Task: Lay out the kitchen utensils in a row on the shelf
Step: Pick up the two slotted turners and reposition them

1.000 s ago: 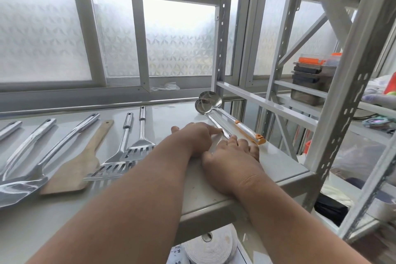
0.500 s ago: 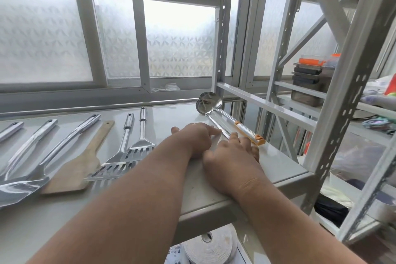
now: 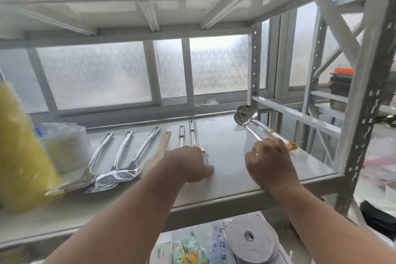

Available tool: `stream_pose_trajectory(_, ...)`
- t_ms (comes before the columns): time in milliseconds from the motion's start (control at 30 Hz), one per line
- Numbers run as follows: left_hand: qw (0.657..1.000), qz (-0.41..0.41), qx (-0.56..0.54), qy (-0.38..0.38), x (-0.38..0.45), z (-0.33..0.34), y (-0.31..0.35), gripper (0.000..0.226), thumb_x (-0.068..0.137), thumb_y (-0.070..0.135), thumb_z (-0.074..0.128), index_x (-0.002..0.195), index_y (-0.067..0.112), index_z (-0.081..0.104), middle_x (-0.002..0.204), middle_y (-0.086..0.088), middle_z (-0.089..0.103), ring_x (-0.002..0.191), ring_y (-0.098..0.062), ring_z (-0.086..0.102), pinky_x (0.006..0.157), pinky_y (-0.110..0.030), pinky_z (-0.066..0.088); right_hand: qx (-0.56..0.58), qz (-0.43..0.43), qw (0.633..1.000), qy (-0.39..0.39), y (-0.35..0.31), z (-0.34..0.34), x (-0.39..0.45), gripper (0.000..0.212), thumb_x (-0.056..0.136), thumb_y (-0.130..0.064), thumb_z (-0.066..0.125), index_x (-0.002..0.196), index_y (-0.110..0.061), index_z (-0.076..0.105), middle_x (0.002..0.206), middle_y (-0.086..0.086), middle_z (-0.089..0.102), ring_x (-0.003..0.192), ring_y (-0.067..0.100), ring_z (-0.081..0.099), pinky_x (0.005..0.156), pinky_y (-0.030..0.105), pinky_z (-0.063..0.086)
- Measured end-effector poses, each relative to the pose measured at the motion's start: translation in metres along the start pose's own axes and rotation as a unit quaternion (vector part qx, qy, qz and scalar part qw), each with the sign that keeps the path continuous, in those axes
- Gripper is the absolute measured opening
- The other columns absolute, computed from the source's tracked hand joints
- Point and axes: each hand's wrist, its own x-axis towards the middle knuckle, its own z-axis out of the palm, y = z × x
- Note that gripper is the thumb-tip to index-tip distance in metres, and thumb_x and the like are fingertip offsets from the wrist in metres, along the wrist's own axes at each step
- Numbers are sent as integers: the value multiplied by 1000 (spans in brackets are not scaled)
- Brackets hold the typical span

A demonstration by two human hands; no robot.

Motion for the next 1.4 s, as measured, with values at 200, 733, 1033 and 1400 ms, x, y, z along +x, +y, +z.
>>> stream_pose_trajectory(200, 991, 63, 99, 66, -45, 10, -9, 39, 101, 7, 43, 135, 19, 56, 128, -12, 68, 116, -36, 69, 90, -42, 53, 34, -18, 999, 11, 0, 3, -4, 32, 76, -25, 38, 68, -7, 64, 75, 15, 65, 84, 36, 55, 81, 43, 50)
stream_pose_trajectory(733, 836, 150, -428, 309, -108, -157, -71, 10, 88, 20, 86, 86, 13, 79, 75, 5, 79, 69, -10, 74, 66, -20, 55, 241, -152, 945, -162, -34, -54, -5, 113, 70, -59, 86, 159, -46, 17, 160, -12, 31, 147, 11, 28, 117, 33, 28)
stream_pose_trajectory(1033, 709, -93, -654, 248, -79, -149, -78, 18, 91, 27, 79, 85, 11, 71, 72, -9, 68, 50, -17, 58, 54, -28, 47, 239, -203, 944, 101, -78, -40, -44, 47, 87, -19, 66, 131, -28, 52, 95, -8, 67, 79, 14, 64, 73, 34, 53)
stream_pose_trajectory(1400, 779, 15, -615, -121, -76, -36, -9, 23, 95, 28, 76, 109, 11, 70, 102, -14, 76, 85, -32, 75, 91, -53, 63, 633, 115, 719, -262, -83, -47, -7, 28, 107, -19, 50, 91, 2, 62, 74, 17, 68, 63, 27, 68, 63, 41, 58)
